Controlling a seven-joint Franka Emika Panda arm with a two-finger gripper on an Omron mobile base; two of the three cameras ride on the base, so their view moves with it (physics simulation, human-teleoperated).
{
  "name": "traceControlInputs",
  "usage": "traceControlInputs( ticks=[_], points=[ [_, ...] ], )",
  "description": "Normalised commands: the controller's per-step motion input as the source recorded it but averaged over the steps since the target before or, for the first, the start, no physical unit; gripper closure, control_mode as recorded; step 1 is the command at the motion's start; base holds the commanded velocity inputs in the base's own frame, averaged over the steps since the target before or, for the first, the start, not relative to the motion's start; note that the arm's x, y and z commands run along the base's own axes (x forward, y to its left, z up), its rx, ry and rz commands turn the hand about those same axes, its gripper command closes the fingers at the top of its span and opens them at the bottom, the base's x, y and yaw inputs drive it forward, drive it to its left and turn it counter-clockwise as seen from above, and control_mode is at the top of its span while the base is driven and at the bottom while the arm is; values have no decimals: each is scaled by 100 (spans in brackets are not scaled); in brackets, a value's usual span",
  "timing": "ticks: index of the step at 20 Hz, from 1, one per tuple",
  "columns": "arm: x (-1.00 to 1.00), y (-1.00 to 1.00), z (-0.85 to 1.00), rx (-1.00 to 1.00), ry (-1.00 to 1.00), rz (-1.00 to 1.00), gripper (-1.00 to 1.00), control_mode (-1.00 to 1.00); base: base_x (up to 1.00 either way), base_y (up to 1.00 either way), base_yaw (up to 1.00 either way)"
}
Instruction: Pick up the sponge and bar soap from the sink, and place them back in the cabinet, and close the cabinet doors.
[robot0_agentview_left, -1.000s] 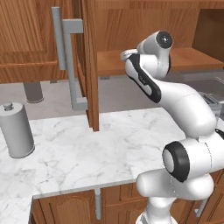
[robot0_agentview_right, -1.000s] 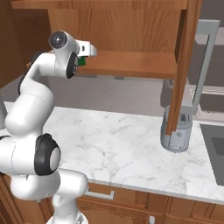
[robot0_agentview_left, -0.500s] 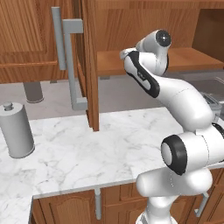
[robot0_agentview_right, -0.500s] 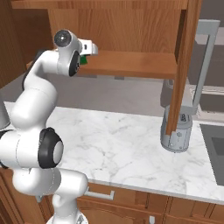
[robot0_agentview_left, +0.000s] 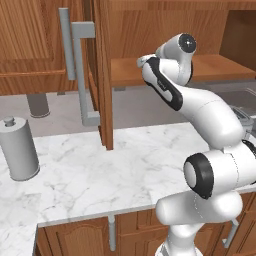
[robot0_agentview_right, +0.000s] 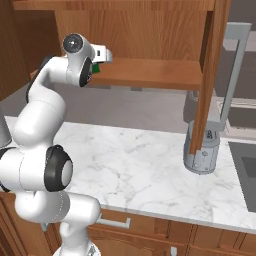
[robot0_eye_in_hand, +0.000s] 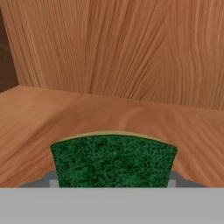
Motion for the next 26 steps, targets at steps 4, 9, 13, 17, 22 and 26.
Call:
traceControlInputs(
  ticks=[4,9,13,17,22,26],
  points=[
    [0,0,0,0,0,0,-100,-100,0,0,0],
    [0,0,0,0,0,0,-100,-100,0,0,0],
    [-2,0,0,0,0,0,-100,-100,0,0,0],
    [-28,0,0,0,0,0,-100,-100,0,0,0],
    [-41,0,0,0,0,0,-100,-100,0,0,0],
    [-59,-3,0,0,0,0,-100,-100,0,0,0]
  ],
)
